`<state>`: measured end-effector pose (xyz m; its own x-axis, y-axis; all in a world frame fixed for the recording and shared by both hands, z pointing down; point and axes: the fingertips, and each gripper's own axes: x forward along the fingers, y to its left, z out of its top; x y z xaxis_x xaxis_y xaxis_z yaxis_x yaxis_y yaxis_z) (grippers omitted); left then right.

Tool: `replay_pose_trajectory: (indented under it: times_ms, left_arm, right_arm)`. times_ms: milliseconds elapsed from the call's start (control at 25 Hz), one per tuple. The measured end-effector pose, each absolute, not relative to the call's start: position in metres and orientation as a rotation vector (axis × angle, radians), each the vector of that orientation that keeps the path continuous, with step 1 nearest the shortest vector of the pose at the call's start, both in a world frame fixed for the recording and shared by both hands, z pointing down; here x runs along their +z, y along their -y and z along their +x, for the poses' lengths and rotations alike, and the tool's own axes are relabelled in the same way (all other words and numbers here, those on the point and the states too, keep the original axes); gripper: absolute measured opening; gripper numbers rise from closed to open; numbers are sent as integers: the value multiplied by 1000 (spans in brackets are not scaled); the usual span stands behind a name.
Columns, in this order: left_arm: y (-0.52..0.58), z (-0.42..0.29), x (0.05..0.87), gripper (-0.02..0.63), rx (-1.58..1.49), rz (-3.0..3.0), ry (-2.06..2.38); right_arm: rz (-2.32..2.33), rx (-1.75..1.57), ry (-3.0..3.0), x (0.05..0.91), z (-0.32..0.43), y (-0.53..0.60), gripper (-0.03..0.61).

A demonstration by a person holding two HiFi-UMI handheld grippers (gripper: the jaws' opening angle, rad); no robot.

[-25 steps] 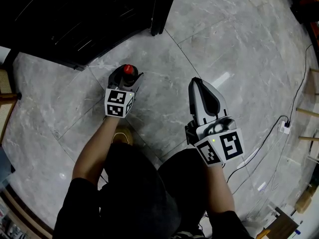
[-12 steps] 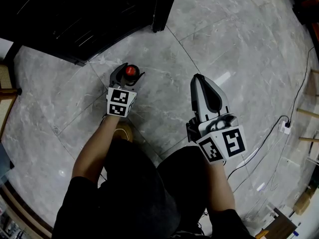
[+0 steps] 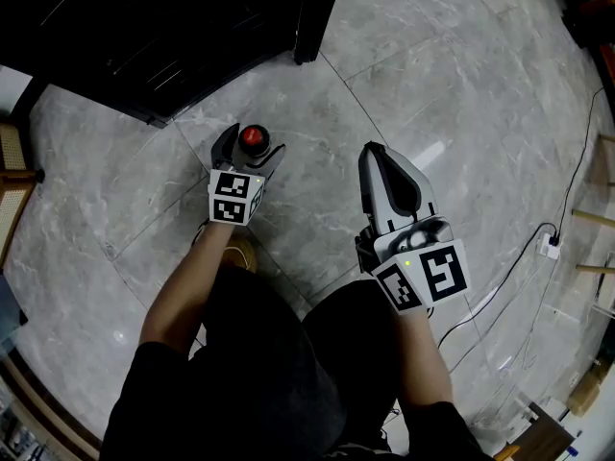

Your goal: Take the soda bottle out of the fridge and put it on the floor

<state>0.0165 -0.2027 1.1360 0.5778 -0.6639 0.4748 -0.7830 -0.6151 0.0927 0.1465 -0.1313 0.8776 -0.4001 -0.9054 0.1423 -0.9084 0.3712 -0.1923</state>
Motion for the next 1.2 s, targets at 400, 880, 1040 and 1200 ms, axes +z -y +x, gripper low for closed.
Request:
replay_pose_trajectory:
  times_ms: [400, 880, 1040, 1200]
  left_arm:
    - [177, 2, 1103, 426, 552, 2473, 1193]
    - [171, -8, 1016, 426, 527, 2501, 1155]
    - [171, -4, 950, 426, 552, 2505, 1124]
    - [176, -2, 855, 426, 556, 2526, 1102]
  right_arm:
    - [1757, 365, 2532, 884, 155, 130, 23]
    - [1885, 471, 2471, 854, 173, 138, 23]
    - [1903, 536, 2484, 806, 177, 134, 23]
    - [1896, 627, 2455, 747, 172, 133, 23]
